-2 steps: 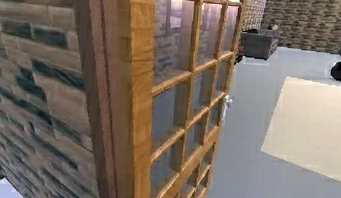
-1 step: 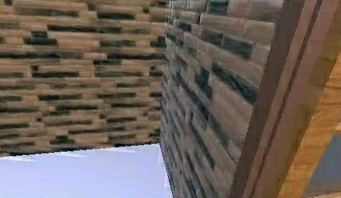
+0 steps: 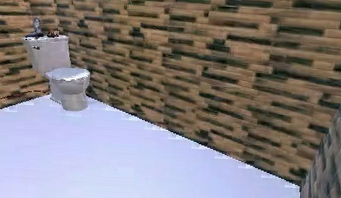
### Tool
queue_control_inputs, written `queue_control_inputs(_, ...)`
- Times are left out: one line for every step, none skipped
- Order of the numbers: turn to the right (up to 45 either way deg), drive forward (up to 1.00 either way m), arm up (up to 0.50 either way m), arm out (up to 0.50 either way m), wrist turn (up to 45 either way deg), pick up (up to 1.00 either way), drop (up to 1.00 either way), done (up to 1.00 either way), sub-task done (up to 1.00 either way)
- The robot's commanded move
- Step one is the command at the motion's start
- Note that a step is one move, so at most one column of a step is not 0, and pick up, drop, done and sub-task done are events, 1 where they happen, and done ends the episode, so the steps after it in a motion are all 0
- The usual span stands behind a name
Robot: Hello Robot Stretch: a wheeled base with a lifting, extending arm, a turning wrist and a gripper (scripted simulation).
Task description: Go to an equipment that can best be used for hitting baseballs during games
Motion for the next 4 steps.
queue_control_inputs(-45.0,0.00,0.00,0.00,0.0,0.00,0.00,0.00,0.00)
queue_control_inputs(-12.0,0.00,0.00,0.00,0.0,0.00,0.00,0.00,0.00)
queue_control_inputs(0.0,0.05,0.00,0.00,0.0,0.00,0.00,0.00,0.00)
queue_control_inputs(-45.0,0.00,0.00,0.00,0.0,0.00,0.00,0.00,0.00)
